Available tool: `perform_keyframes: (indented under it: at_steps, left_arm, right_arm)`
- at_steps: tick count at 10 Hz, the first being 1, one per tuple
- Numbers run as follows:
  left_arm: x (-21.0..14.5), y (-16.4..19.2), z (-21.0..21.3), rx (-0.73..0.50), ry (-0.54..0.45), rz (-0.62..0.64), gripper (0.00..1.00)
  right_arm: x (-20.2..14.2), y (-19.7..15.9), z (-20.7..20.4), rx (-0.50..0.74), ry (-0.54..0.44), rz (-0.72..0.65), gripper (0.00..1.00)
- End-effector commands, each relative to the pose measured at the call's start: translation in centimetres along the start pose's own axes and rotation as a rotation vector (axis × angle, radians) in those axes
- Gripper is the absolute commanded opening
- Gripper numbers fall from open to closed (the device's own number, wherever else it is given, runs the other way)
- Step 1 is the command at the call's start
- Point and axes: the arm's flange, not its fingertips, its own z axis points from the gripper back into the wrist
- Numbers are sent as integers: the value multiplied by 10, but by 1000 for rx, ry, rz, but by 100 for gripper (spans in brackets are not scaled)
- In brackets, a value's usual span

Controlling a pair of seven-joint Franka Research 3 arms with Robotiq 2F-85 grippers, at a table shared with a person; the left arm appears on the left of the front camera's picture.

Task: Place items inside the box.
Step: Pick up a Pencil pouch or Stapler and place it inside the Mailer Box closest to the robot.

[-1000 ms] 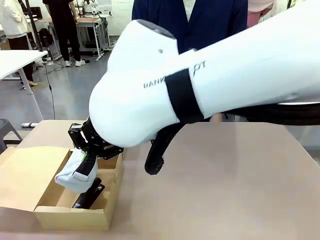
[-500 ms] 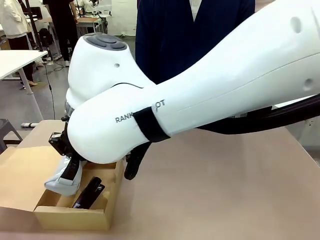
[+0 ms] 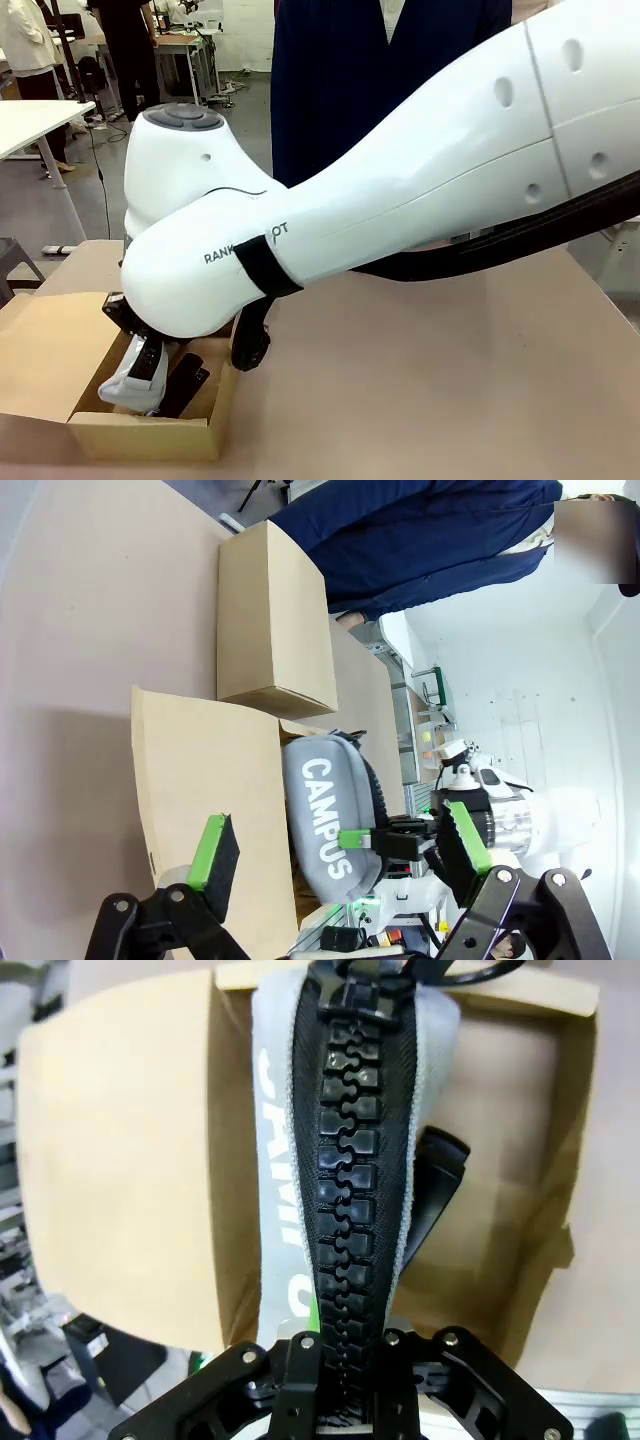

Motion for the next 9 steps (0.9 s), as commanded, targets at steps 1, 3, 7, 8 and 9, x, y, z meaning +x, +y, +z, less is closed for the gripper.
perform_keyframes:
  at_steps: [1,3,7,8,9]
  left_arm:
    - [1,-1,0,-23,-20,-19,100]
    - [1,-1,0,-23,-20,-19,100]
    - [1,-1,0,-23,-20,-19,100]
    - [1,-1,0,-23,-20,-19,100]
    - [1,-1,0,-23,-20,-19,100]
  right_arm:
    - [0,16,-13,-55,-28,-34,7]
    - [-3,19,-30,-71,-11,-22,7]
    - [1,21,-45,-79,-9,-17,7]
    - [2,20,-47,-80,-6,-18,7]
    - [2,19,-47,-80,-8,-19,7]
